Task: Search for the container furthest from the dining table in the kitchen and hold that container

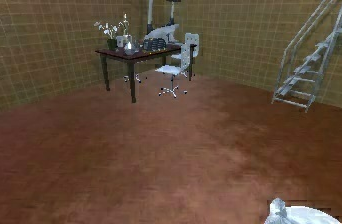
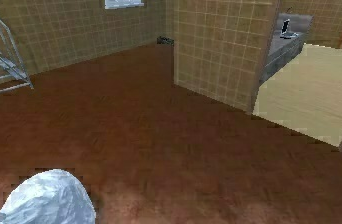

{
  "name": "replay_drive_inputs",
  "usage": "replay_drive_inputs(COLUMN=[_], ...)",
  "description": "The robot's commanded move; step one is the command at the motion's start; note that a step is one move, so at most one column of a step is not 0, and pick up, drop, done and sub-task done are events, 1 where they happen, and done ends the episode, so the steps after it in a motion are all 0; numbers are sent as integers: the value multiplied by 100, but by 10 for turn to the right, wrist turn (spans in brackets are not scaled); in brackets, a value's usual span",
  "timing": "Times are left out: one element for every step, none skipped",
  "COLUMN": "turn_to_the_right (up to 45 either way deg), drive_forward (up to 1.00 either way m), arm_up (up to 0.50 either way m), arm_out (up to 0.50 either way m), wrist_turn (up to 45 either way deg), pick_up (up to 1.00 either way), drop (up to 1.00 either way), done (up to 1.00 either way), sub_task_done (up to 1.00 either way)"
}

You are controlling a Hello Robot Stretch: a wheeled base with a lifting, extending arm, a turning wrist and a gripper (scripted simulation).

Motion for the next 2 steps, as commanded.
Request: replay_drive_inputs(turn_to_the_right=[-30, 0], drive_forward=[0, 100], arm_up=[0, 0], arm_out=[0, 0], wrist_turn=[0, 0], pick_up=[0, 0], drop=[0, 0], done=[0, 0], sub_task_done=[0, 0])
